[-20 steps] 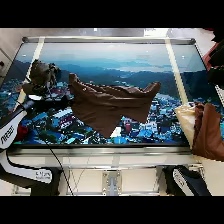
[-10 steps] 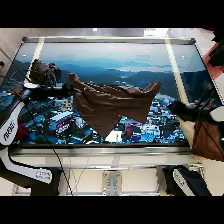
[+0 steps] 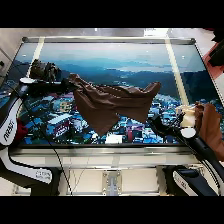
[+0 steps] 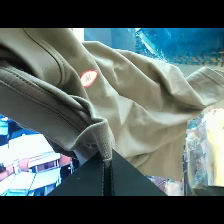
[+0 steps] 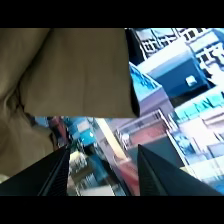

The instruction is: Fold the shirts.

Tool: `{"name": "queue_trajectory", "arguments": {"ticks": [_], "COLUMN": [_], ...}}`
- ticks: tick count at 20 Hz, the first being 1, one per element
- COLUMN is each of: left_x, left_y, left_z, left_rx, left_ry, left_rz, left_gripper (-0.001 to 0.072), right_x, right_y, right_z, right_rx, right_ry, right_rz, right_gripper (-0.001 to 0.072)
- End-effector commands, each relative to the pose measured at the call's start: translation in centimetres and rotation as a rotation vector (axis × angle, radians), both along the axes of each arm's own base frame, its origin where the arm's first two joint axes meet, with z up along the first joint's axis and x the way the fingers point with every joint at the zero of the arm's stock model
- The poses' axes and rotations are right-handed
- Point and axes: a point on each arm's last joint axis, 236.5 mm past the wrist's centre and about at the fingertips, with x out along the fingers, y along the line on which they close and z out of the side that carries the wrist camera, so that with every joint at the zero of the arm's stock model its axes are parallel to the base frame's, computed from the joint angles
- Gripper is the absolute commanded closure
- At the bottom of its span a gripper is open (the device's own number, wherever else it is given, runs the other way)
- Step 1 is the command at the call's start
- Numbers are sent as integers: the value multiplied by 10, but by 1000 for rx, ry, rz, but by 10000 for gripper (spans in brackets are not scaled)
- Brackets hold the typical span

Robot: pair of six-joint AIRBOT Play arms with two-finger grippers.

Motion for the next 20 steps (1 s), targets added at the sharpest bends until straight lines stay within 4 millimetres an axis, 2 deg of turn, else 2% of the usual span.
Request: {"name": "queue_trajectory", "arguments": {"ticks": [1,3,4,7,9,10,12,14,15,18,20], "left_x": [-3,-5,-5,-5,-5,-5,-5,-5,-5,-5,-5], "left_y": [-2,-4,-3,-3,-3,-3,-3,-3,-3,-3,-3], "left_z": [2,2,2,2,2,2,2,2,2,2,2], "left_rx": [-8,-12,-12,-12,-11,-10,-10,-10,-10,-10,-10], "left_ry": [3,8,8,8,7,6,6,6,7,6,6], "left_rz": [-16,-26,-25,-25,-23,-23,-23,-23,-23,-24,-23], "left_gripper": [690,690,690,690,690,690,690,690,690,690,690], "right_x": [10,12,18,41,49,51,48,44,43,30,28], "right_y": [-2,0,1,3,5,5,8,11,12,20,20], "right_z": [-30,-44,-45,-33,-25,-23,-24,-26,-27,-43,-48], "right_rx": [-37,-67,-83,-95,-91,-90,-88,-90,-87,-67,-94], "right_ry": [15,52,46,2,-19,-24,-16,-7,-1,72,64], "right_rz": [-102,-64,-44,-31,-31,-31,-11,11,15,49,95], "right_gripper": [232,232,232,243,330,336,338,407,407,422,678]}}
